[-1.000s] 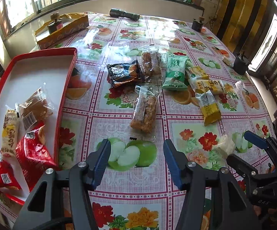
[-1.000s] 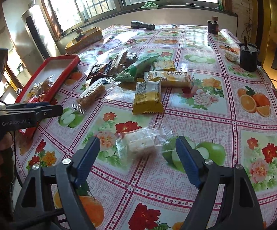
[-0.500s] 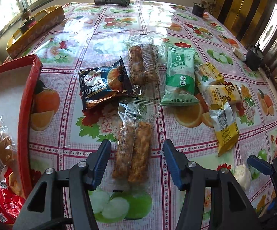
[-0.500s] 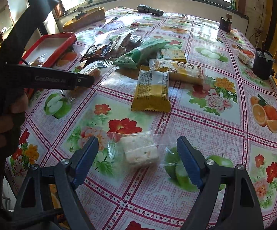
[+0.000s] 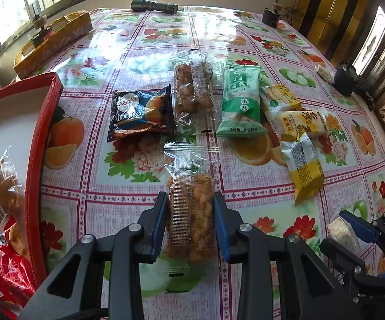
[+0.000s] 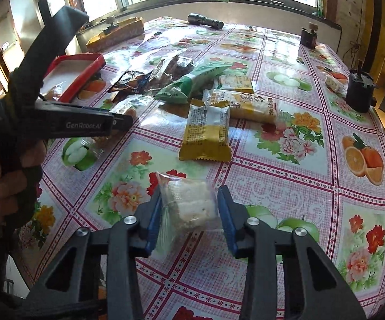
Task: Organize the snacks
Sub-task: 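Grasp the clear bag of white cake with the right gripper while the left lifts its bag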
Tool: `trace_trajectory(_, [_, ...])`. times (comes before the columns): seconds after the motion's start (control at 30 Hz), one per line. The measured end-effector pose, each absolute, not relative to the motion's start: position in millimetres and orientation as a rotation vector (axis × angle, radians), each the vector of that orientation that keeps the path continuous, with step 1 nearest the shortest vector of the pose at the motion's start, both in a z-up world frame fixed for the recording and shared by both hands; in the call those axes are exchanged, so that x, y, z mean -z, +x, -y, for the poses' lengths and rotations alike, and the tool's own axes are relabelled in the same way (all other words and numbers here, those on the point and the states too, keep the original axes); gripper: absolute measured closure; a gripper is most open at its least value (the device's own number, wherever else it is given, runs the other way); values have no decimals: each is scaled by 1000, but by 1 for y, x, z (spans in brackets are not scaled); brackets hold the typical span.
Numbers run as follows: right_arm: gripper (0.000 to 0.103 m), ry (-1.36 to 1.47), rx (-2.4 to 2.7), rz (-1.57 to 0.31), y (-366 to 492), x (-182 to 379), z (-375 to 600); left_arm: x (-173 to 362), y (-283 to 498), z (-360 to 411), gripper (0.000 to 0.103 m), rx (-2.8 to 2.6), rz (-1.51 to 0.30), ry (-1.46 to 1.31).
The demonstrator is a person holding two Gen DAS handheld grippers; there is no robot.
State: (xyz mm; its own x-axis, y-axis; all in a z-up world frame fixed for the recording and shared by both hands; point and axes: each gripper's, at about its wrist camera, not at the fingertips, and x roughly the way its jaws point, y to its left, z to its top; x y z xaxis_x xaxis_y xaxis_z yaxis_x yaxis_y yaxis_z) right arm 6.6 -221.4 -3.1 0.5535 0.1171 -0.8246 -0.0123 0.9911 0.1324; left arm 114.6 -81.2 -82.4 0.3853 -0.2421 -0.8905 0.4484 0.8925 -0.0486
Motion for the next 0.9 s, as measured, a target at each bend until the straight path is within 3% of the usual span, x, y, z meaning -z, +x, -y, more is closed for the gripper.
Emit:
trace_trajectory(0.4, [82,199,-107,-916,-7,-16,219,59,89,53,70,422,-1033,168])
trace_trajectory(0.9, [83,291,-175,-829,-8,-37,212,28,72,15,70,345,-945,144])
